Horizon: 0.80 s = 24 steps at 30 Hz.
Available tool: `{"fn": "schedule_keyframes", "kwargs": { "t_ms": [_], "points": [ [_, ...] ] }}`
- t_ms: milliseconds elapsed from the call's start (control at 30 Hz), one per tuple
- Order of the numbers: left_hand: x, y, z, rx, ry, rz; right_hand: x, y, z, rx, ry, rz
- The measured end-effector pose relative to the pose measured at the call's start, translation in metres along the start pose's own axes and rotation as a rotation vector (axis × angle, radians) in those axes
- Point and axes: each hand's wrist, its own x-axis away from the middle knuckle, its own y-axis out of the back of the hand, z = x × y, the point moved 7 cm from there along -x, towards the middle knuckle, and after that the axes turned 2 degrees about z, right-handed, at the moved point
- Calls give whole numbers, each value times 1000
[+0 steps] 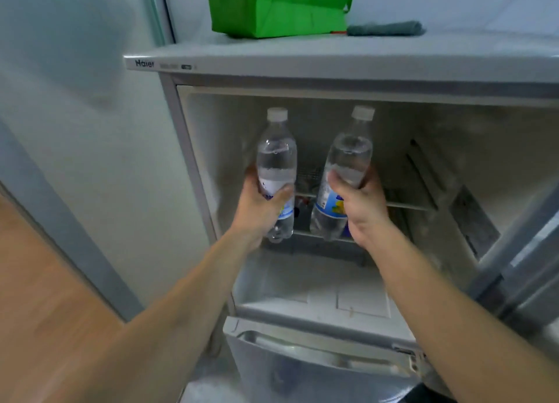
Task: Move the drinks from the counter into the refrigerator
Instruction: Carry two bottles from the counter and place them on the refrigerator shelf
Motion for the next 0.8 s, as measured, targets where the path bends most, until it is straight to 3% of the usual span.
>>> {"fn": "schedule_keyframes", "kwargs": {
  "t_ms": [333,500,700,800],
  "points": [
    [-139,-33,7,-124,-168,-60,-116,-41,-8,166,42,59],
    [-169,-44,15,-110,-196,-113,-150,-55,-21,165,110,95],
    [-187,-48,18,-193,-269,-82,-174,-64,-20,144,231,97],
    [-188,-47,20,-290,-243,-29,-175,-65,-16,206,271,176]
  ]
}}
